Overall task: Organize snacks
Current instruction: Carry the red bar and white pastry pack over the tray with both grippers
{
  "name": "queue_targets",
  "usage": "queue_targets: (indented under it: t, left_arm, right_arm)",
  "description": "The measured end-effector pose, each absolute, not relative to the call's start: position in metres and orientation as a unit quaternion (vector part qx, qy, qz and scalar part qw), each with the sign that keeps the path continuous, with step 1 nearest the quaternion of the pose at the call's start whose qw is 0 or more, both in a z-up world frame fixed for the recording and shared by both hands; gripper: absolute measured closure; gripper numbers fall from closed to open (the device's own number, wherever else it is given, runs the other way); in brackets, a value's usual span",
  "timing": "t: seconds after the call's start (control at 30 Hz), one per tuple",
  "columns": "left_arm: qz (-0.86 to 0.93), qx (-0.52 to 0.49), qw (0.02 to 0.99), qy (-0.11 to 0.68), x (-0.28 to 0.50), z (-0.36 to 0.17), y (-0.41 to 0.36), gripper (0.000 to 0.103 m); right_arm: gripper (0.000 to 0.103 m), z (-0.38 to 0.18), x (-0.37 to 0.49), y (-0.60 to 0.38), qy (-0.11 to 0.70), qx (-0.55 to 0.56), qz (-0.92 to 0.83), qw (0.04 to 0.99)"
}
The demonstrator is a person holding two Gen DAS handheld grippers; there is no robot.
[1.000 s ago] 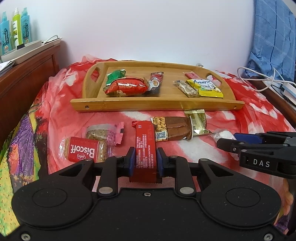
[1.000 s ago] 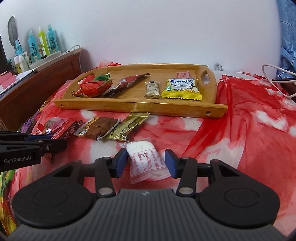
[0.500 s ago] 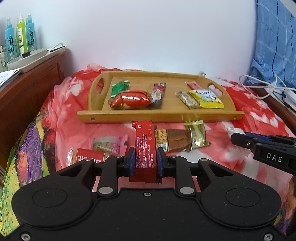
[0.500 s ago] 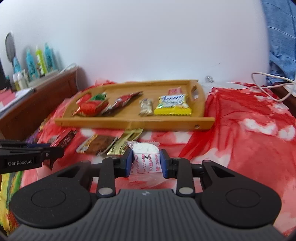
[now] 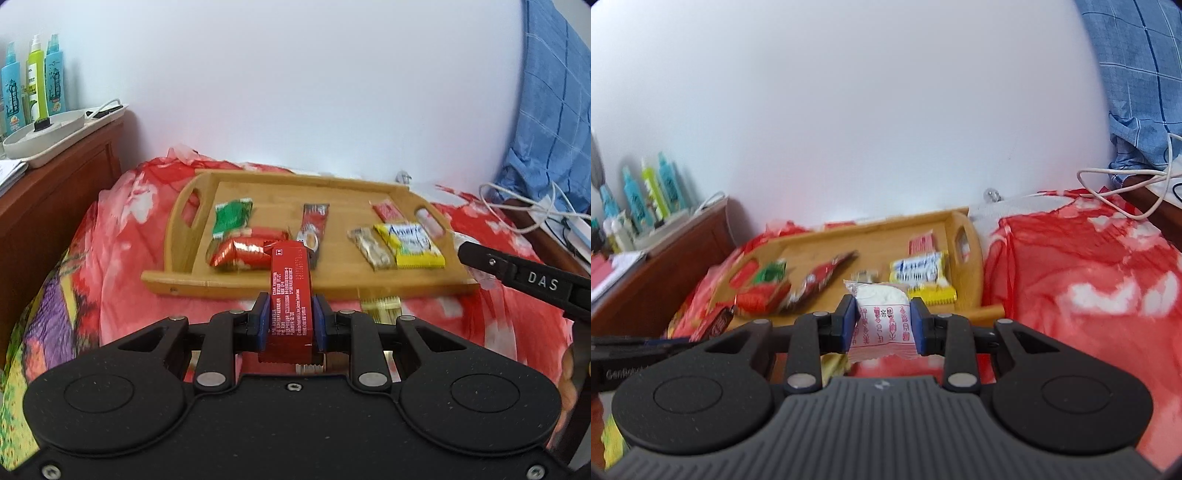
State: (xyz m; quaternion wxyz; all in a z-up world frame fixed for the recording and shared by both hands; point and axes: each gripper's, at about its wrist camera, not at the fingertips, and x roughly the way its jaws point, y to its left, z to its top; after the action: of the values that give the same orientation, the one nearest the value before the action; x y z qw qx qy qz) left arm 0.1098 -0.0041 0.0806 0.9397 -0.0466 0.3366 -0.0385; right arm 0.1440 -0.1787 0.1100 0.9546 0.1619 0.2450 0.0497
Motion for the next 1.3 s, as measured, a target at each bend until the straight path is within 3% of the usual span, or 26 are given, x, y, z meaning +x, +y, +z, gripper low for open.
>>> queue_targets:
  t: [0.47,0.87,1.3]
  left_arm:
    - [-0.027,-0.069,0.939,0.336,0.204,0.093,0.005,0.080]
    - [-0.019,-0.063,0.936,0.345,0.270,0.062,-0.002,0.080]
    - [-0.015,-0.043,0.929,0.366,0.291,0.026,-0.013,0.080]
  right_arm:
    - [0.067,0.110,0.233,-0.179,0.239,0.175,0.063,0.953]
    - [0.067,0.084,0.290,-0.173,0.261,0.168,0.076,0.947]
    - [0.067,0.055,0.316,-0.165,0.288,0.149,0.078,0.943]
